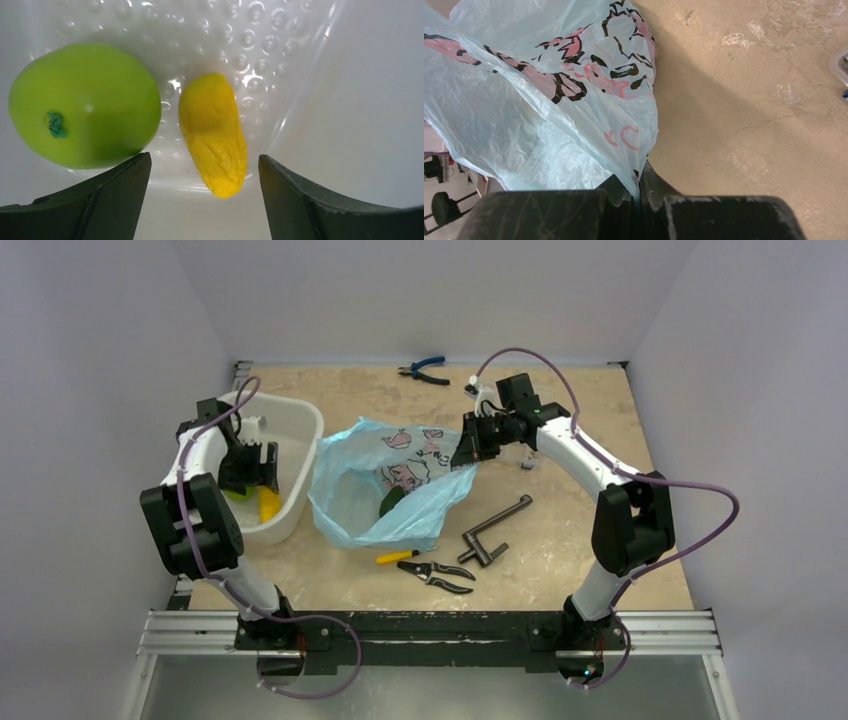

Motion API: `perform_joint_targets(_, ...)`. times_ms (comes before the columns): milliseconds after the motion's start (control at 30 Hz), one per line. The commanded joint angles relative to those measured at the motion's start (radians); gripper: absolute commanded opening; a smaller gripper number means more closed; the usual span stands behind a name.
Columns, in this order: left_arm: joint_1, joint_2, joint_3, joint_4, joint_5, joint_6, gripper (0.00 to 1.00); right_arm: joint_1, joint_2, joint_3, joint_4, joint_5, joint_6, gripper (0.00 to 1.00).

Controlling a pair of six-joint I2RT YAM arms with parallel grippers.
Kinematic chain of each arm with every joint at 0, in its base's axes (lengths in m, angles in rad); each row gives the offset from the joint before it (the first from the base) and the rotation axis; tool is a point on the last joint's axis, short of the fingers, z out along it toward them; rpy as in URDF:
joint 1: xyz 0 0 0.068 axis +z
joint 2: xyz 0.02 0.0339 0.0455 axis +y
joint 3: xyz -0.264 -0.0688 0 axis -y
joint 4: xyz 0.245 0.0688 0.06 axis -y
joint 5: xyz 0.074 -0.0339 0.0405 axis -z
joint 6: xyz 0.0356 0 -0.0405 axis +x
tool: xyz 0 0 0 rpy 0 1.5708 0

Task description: Place the fake fruits into the plastic bag and tie a complex knot

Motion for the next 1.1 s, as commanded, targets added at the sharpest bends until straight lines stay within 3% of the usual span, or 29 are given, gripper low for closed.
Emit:
perform_joint_targets(0, -0.044, 0.042, -0.017, 0.114, -0.106, -0.162, 0.78, -0.005, 0.003, 0.042, 0.01, 0.015, -0.012, 0.0)
perform_joint_targets(67, -0.059, 0.074, -0.016, 0.118, -0.103, -0.18, 0.77, -0.005, 0.004, 0.042, 0.008, 0.016, -0.013, 0.0)
perform_joint_targets(333, -0.072, 0.161, 0.045, 0.085, -0.113, -0.227, 0.6, -0.004, 0.003, 0.05, 0.002, 0.024, -0.016, 0.0)
perform_joint_targets(533, -0.066, 0.02, 0.111, 0.093, -0.053, -0.192, 0.14, -0.006, -0.005, 0.047, 0.003, 0.03, -0.023, 0.0)
perform_joint_targets(633, -0.072, -0.101, 0.206, 0.122, -0.008, -0.193, 0.11, -0.006, -0.008, 0.045, 0.006, 0.027, -0.026, 0.0)
perform_joint_targets(700, -0.091, -0.167, 0.288, 0.138, 0.117, -0.197, 0.11, -0.006, -0.009, 0.044, 0.005, 0.021, -0.026, 0.0)
perform_joint_targets(800, -0.206, -0.304, 0.343, 0.227, 0.326, -0.134, 0.14, -0.006, -0.011, 0.044, 0.004, 0.018, -0.027, 0.0)
perform_joint_targets(900, -0.412, -0.432, 0.333, 0.313, 0.439, -0.06, 0.18, -0.006, -0.01, 0.041, 0.009, 0.015, -0.022, 0.0)
perform_joint_targets(1067, -0.828, -0.496, 0.274, 0.281, 0.467, 0.168, 0.19, -0.006, -0.007, 0.041, 0.017, 0.006, -0.014, 0.0)
